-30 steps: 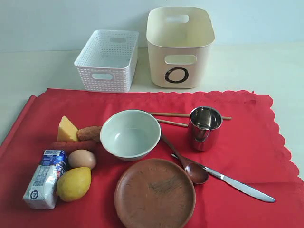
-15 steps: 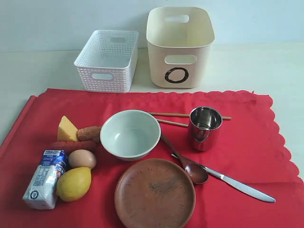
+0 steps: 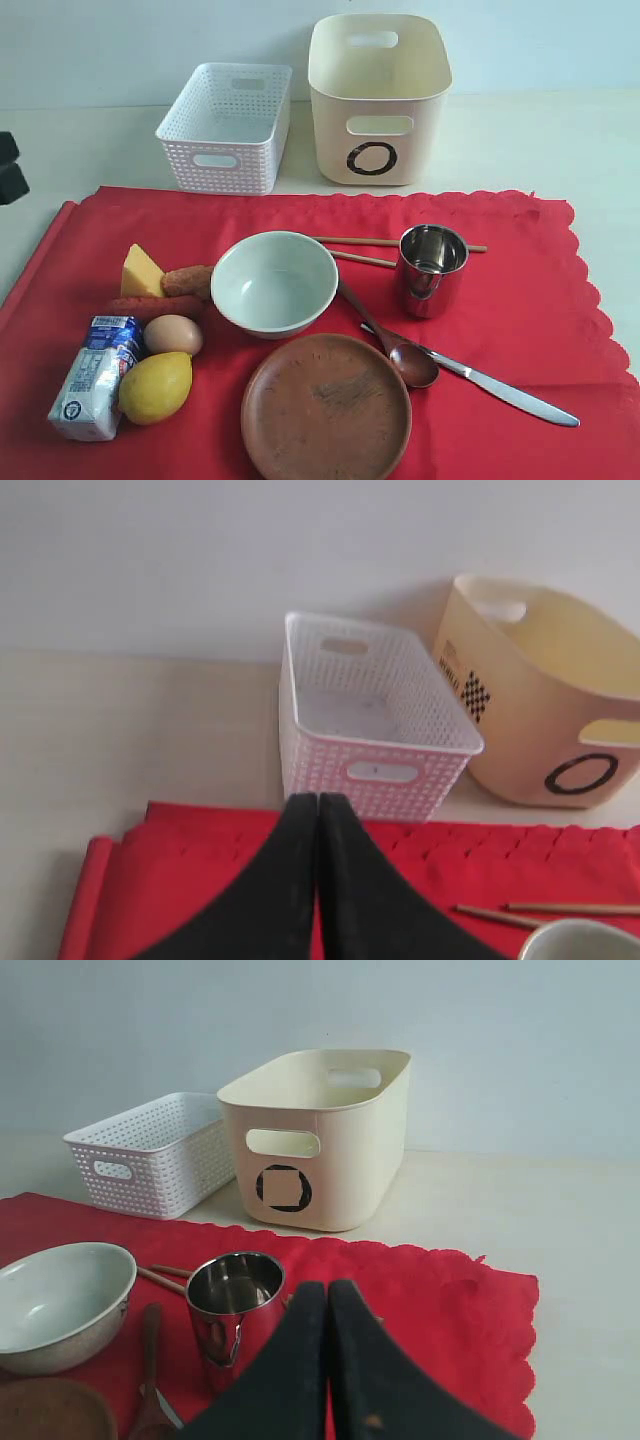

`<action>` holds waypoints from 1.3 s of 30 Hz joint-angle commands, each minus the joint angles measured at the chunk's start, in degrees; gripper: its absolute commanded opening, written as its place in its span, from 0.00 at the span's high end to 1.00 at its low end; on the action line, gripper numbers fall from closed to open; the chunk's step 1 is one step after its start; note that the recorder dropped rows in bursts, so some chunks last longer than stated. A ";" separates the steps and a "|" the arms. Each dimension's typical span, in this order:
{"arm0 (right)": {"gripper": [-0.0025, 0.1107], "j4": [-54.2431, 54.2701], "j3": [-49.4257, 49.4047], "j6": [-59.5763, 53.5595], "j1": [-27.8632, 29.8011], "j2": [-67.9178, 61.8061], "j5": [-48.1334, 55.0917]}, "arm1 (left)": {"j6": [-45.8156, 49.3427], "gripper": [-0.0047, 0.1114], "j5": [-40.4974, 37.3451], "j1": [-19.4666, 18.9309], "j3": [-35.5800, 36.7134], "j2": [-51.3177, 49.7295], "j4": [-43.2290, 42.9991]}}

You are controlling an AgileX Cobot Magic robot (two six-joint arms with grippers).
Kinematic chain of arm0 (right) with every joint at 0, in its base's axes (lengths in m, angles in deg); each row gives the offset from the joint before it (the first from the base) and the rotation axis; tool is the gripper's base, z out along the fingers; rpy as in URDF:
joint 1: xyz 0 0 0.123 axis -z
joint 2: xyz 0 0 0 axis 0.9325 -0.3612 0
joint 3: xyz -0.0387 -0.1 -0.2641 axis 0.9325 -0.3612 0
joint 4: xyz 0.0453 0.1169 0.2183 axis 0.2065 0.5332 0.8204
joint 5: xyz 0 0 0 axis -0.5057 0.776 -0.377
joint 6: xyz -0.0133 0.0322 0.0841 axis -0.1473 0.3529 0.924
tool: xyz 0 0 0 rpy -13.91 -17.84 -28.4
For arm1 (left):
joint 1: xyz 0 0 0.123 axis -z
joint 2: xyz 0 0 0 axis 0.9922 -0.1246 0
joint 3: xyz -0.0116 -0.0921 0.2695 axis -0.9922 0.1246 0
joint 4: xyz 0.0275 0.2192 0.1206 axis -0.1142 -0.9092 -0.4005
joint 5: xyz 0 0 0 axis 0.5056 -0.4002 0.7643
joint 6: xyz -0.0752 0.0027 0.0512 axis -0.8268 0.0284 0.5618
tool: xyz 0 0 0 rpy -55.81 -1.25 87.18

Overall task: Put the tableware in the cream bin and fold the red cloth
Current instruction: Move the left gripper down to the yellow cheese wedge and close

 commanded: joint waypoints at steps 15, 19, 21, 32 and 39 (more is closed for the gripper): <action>0.98 -0.01 -0.30 -0.06 -0.10 0.22 -0.46 | -6.34 0.43 3.40 -0.17 -3.57 -23.39 -11.70; 0.98 -0.01 -0.30 -0.06 -0.10 0.22 -0.46 | -6.24 0.38 7.93 -0.17 -3.57 -27.11 -14.04; 0.98 -0.01 -0.30 -0.06 -0.10 0.22 -0.46 | -6.24 0.37 9.78 -0.17 -3.68 -29.09 -15.33; 0.98 -0.01 -0.30 -0.06 -0.10 0.22 -0.46 | -10.46 0.38 9.73 -0.17 -7.61 -37.88 -20.62; 0.98 -0.01 -0.30 -0.06 -0.10 0.22 -0.46 | -10.46 0.46 9.73 -0.17 -7.61 -38.13 -19.58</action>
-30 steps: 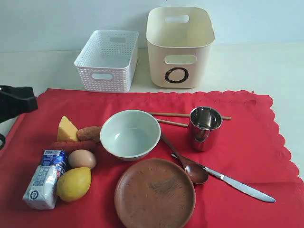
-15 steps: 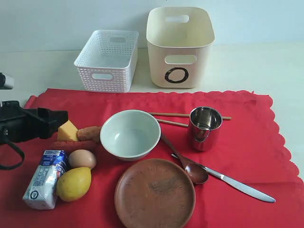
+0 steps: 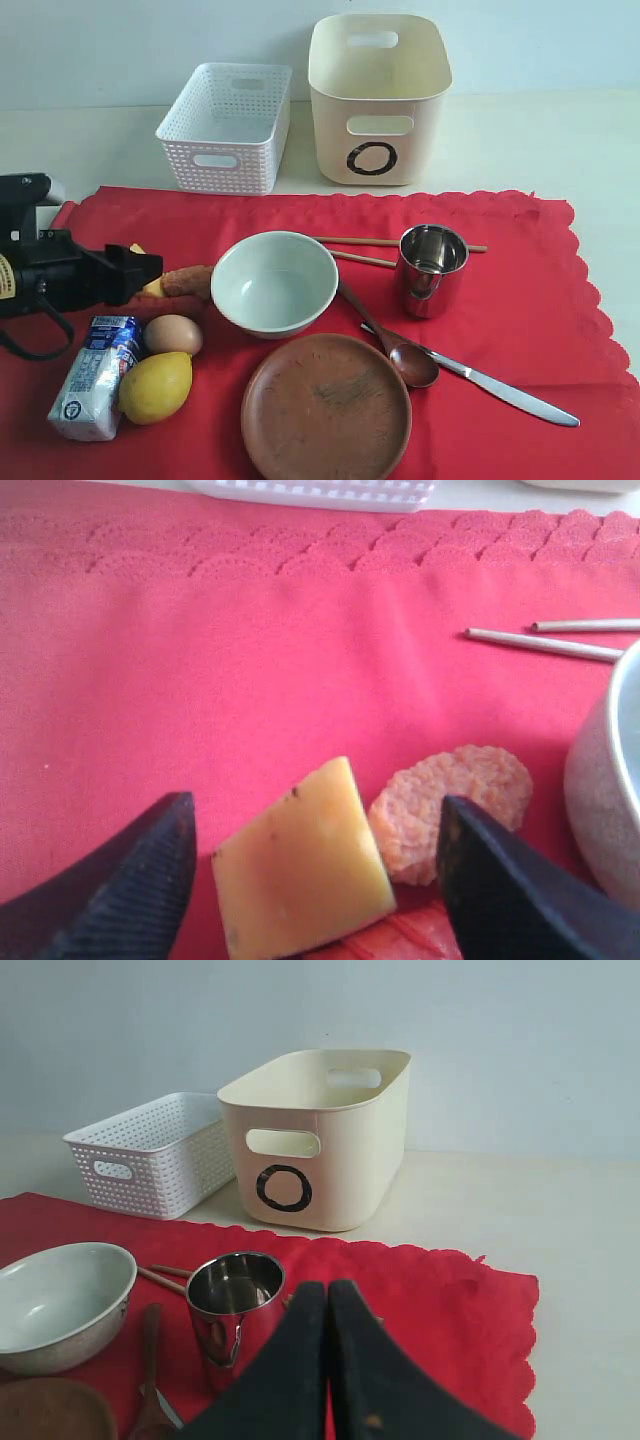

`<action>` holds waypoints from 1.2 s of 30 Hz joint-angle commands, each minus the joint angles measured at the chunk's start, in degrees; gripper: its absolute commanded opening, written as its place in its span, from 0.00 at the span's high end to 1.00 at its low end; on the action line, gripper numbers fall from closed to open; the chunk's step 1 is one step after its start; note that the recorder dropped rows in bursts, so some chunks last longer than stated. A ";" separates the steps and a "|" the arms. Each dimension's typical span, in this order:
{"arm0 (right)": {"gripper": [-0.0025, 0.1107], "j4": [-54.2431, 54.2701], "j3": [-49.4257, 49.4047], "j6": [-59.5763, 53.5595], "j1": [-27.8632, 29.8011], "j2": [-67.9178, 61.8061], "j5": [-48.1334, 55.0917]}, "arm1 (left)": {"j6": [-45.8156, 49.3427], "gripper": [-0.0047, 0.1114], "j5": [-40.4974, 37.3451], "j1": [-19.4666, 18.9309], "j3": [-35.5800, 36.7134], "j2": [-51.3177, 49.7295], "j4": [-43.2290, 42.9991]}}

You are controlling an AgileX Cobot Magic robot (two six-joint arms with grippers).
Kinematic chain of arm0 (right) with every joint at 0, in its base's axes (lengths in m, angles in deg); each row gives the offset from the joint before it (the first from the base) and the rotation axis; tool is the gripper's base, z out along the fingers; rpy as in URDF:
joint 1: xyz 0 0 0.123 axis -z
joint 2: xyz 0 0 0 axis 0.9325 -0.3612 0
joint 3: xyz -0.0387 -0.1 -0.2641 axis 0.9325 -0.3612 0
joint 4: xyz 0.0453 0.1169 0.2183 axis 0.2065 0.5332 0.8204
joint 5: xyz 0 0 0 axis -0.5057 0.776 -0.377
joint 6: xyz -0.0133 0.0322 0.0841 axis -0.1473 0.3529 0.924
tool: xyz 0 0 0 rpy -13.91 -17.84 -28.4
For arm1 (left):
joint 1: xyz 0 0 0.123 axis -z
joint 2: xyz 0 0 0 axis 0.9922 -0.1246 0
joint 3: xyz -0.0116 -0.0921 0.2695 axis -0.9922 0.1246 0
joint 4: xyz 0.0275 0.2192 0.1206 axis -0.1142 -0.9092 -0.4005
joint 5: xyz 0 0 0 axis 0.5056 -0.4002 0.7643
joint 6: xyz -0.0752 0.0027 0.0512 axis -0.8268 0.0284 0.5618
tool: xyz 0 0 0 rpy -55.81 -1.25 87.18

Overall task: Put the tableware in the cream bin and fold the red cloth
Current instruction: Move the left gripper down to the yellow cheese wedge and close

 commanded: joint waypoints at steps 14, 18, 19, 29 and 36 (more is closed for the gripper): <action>0.98 -0.01 -0.30 -0.06 -0.10 0.22 -0.34 | -0.18 0.96 0.60 -0.17 -0.26 -0.12 0.34; 0.98 -0.01 -0.30 -0.06 -0.10 0.22 -0.34 | -0.39 0.96 1.00 -0.17 -0.26 1.06 1.79; 0.98 -0.01 -0.30 -0.06 -0.10 0.22 -0.34 | -0.39 0.96 1.15 -0.17 -0.26 1.58 2.19; 0.98 -0.01 -0.30 -0.06 -0.10 0.22 -0.34 | -3.38 0.96 3.94 -0.17 -1.76 11.67 1.93; 0.98 -0.01 -0.30 -0.06 -0.10 0.22 -0.34 | -4.22 0.75 -5.40 -0.17 -1.76 11.21 -5.32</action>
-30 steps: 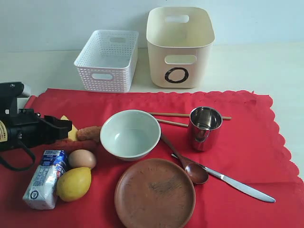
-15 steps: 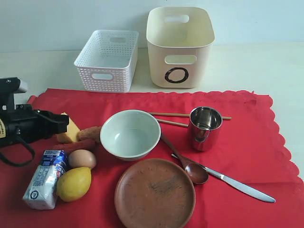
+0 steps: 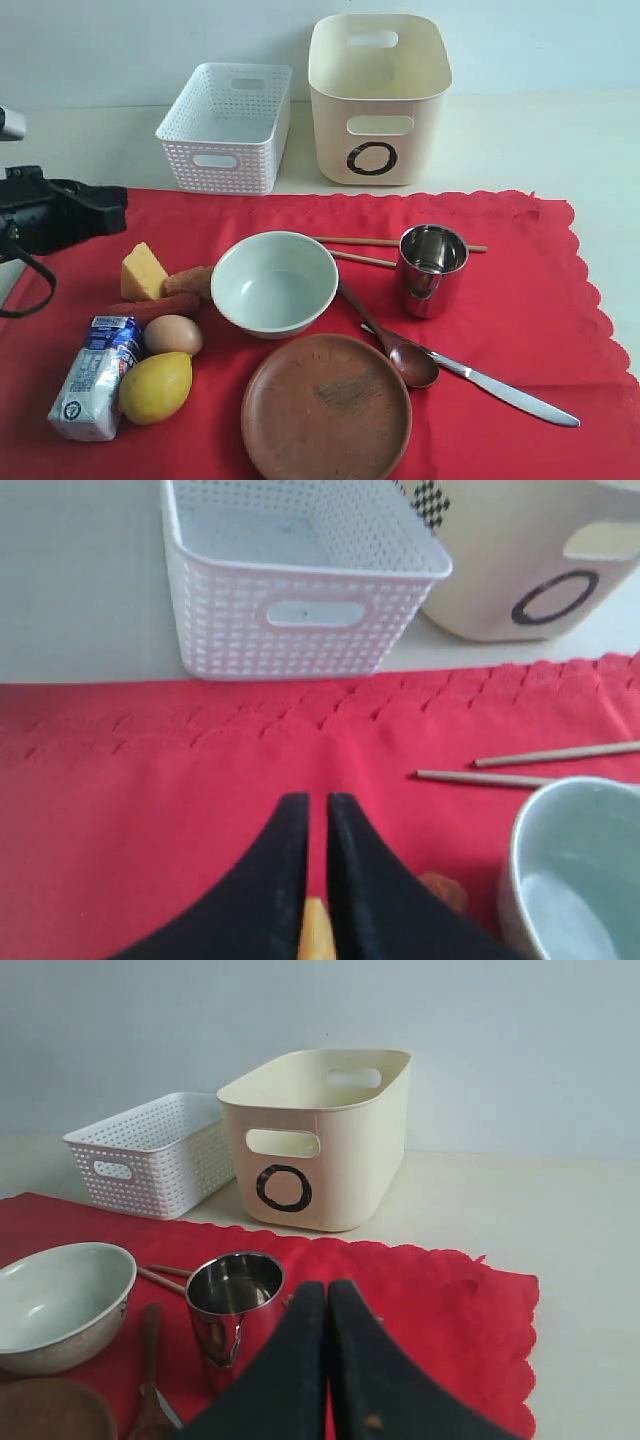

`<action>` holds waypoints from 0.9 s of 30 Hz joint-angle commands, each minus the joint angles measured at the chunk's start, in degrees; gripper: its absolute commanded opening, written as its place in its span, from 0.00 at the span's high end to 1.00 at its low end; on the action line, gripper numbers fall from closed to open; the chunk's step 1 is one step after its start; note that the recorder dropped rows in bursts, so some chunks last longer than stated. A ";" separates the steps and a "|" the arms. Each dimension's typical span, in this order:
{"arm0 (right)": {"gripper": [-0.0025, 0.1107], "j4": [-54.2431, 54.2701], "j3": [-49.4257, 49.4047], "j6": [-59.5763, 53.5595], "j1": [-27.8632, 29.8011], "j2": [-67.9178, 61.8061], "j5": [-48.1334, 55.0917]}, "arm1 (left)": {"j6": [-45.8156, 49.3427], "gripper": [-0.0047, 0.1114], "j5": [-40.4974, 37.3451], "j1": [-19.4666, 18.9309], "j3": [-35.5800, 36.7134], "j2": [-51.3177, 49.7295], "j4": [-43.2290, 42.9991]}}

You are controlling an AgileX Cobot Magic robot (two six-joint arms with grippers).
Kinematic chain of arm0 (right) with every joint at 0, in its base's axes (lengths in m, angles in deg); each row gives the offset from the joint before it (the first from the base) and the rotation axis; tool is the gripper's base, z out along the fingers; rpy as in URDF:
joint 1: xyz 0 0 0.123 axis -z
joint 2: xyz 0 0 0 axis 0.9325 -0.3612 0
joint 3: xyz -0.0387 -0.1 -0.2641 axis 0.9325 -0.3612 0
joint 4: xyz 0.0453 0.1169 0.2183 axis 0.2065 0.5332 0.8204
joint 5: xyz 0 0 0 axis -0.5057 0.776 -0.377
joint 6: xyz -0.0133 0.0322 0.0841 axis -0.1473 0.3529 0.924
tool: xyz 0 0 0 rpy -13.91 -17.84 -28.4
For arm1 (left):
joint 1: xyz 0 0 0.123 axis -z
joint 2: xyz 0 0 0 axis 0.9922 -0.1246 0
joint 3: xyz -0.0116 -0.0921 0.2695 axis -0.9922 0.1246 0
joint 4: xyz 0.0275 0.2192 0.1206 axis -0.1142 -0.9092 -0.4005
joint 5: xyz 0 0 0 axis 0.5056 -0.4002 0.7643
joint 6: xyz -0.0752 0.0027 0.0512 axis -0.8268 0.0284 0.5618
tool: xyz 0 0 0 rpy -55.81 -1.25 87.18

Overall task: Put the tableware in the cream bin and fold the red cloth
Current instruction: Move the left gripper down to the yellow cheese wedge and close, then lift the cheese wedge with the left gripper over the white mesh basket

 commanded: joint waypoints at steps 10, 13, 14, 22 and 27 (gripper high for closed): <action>0.98 -0.01 -0.30 -0.06 -0.10 0.22 -0.34 | -4.45 0.40 -2.67 1.45 -2.31 -13.22 -8.49; 0.98 -0.01 -0.30 -0.06 -0.10 0.22 -0.34 | -4.45 0.74 -4.12 1.45 -2.59 -13.84 -6.72; 0.98 -0.01 -0.30 -0.06 -0.10 0.22 -0.34 | -4.45 0.82 -4.12 1.45 -2.59 -13.84 -6.83; 0.98 -0.01 -0.30 -0.06 -0.10 0.22 -0.34 | -4.68 0.96 -3.89 1.45 -2.59 -13.84 -5.70; 0.98 -0.01 -0.30 -0.06 -0.10 0.22 -0.34 | -4.81 0.96 -3.89 1.45 -2.59 -13.84 -5.70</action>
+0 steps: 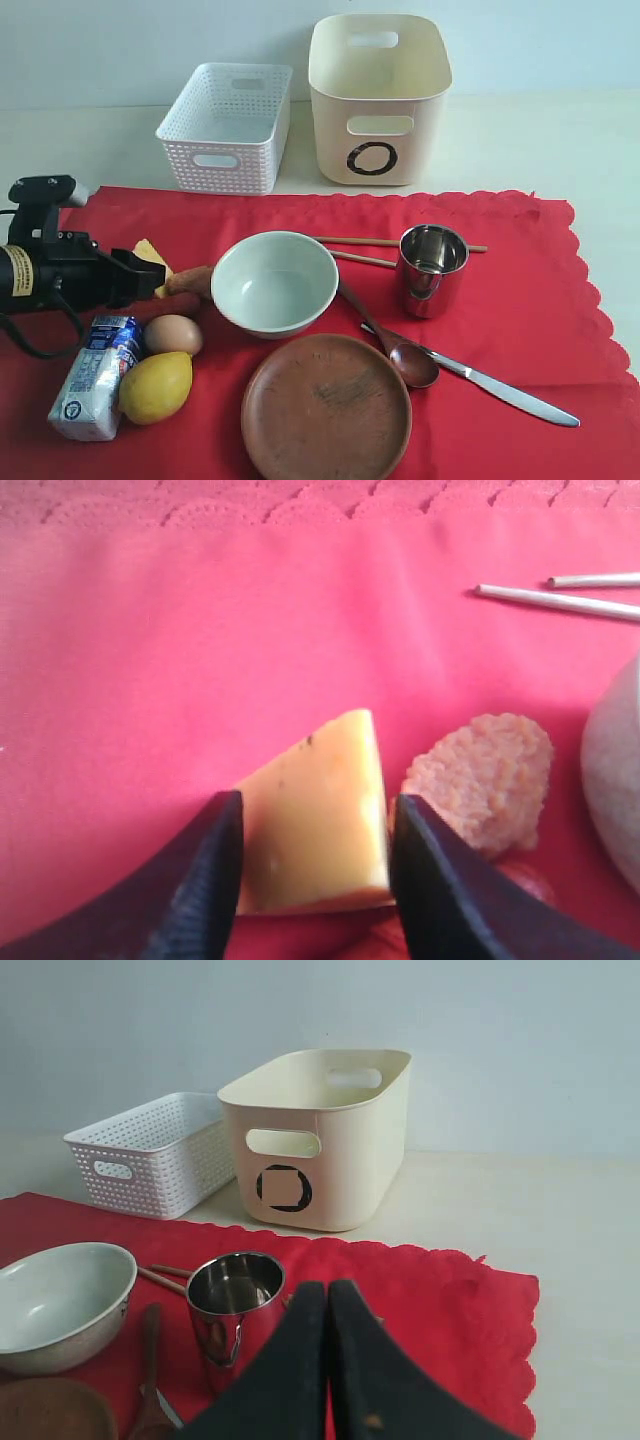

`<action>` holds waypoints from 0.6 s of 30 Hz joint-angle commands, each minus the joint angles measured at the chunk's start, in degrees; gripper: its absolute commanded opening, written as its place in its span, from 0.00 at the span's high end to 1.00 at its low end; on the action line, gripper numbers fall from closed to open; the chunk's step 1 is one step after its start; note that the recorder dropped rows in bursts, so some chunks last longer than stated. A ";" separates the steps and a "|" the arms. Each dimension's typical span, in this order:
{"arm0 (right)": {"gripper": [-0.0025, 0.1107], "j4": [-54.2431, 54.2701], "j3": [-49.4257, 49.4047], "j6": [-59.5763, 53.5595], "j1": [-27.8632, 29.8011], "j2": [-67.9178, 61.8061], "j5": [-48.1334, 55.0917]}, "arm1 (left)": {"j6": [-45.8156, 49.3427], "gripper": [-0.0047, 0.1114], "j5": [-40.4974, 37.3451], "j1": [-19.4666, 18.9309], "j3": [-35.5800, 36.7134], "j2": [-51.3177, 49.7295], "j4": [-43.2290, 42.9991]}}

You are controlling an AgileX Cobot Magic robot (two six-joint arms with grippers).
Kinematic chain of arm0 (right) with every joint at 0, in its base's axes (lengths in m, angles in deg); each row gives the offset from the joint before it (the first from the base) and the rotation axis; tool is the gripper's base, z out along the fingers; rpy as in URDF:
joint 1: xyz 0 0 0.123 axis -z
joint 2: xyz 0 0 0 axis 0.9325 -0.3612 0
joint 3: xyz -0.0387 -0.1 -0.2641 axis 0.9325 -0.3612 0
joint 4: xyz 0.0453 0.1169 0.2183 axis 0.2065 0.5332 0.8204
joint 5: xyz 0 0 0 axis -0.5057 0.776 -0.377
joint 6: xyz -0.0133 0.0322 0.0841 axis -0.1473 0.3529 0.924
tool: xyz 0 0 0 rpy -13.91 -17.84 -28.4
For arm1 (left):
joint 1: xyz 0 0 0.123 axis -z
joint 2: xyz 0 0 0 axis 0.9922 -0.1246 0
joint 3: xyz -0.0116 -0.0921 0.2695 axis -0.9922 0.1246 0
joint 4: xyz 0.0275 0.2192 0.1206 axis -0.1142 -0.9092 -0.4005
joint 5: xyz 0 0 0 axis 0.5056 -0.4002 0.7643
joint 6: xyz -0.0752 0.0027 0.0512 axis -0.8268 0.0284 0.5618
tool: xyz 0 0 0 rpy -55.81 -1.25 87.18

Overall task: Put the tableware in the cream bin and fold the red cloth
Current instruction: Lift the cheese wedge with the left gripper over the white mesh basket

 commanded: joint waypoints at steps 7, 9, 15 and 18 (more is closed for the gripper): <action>0.98 -0.01 -0.30 -0.06 -0.10 0.22 -0.34 | -0.63 0.96 -0.79 0.16 -0.22 5.20 2.05; 0.98 -0.01 -0.30 -0.06 -0.10 0.22 -0.34 | -0.75 0.96 -0.88 0.16 -0.22 8.32 2.97; 0.98 -0.01 -0.30 -0.06 -0.10 0.22 -0.53 | -4.58 0.96 -0.88 0.16 -2.56 17.05 3.56; 0.98 -0.01 -0.30 -0.06 -0.10 0.22 -0.40 | -6.50 0.96 -0.88 0.16 -5.02 19.68 2.05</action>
